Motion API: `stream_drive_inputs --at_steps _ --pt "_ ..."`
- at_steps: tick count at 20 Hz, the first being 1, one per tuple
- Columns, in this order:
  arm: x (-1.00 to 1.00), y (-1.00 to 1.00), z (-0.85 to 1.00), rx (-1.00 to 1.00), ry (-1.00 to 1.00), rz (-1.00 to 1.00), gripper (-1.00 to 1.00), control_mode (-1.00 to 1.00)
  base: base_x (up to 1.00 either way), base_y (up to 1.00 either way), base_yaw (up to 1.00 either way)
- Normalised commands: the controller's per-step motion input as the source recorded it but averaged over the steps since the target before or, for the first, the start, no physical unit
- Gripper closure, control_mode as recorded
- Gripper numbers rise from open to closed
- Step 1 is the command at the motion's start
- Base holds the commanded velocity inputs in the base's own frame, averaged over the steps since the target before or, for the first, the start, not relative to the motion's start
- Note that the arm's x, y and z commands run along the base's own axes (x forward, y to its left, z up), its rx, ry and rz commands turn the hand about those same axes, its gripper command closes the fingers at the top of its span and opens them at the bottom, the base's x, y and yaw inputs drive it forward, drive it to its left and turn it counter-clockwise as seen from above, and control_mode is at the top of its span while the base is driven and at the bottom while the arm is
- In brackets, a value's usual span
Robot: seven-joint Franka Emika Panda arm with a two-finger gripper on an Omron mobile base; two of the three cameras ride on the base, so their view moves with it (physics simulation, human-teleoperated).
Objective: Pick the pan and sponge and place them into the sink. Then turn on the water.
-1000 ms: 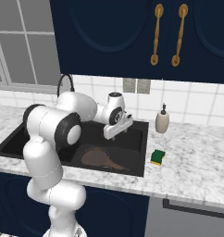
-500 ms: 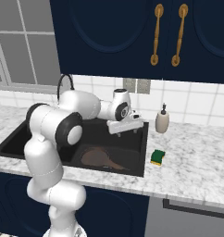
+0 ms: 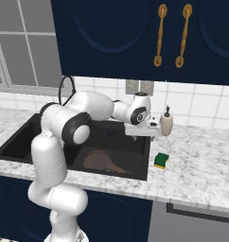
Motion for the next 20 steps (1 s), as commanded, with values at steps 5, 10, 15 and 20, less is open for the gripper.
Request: stream_drive_inputs --at_steps 5,10,15,20 --pt "-0.01 -0.48 0.00 0.06 0.00 -0.08 -1.00 -1.00 0.00 0.00 0.00" --pt "-0.01 -0.25 0.00 0.00 0.00 -0.08 -1.00 -1.00 0.00 0.00 0.00" --pt "-0.08 -0.27 0.00 0.00 0.00 -0.05 -1.00 -1.00 0.00 0.00 0.00" --pt "-0.29 -0.30 -0.01 0.00 -0.02 -0.02 -1.00 -1.00 0.00 0.00 0.00"
